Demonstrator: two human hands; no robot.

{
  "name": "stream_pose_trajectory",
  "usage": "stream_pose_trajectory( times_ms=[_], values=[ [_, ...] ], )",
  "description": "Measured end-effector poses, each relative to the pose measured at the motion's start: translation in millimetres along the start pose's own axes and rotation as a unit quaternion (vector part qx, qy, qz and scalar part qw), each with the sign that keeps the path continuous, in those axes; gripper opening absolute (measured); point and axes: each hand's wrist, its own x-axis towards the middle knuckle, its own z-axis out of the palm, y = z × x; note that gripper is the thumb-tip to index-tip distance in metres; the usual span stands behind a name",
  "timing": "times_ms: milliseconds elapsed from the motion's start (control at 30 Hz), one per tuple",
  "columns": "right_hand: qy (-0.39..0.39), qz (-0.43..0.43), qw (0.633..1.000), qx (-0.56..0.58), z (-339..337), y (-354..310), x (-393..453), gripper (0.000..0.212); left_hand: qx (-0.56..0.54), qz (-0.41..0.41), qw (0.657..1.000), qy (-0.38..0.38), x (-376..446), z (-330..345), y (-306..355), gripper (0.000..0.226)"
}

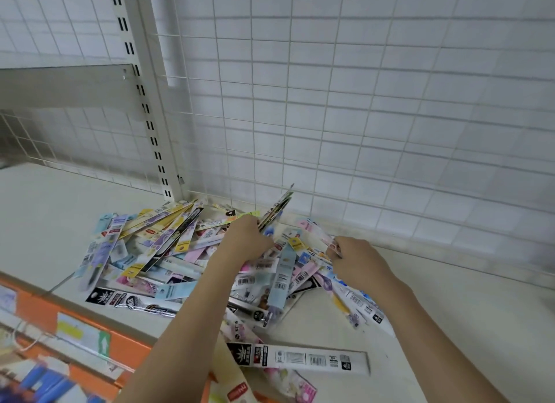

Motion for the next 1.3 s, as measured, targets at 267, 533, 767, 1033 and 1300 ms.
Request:
stream_pose_trajectory(
  times_ms=[267, 533, 767, 1033, 1300],
  values=[
    [-0.031, -0.051, 0.996, 0.067, 7, -38, -1, 0.041, -0.147, 0.058, 0.981, 0.110, -8, -18, 12, 0.008],
    [-0.078, -0.013, 0.994, 0.082, 24, -55, 3, 0.033, -0.273, 0.073, 0.941, 0.185, -16, -35, 10, 0.016],
    [-0.075, 0.008, 0.980, 0.184, 9, -46, 1, 0.014, -0.309, 0.066, 0.918, 0.239, -31, -51, 15, 0.017],
    [-0.020, 0.015, 0.976, 0.217, -9, -26, -23, 0.028, -0.311, 0.032, 0.930, 0.192, -49, -44, 15, 0.023],
    [-0.001, 0.001, 0.987, 0.160, -4, -16, -54, 0.040, -0.229, 0.013, 0.960, 0.160, -84, -29, 18, 0.033]
  ],
)
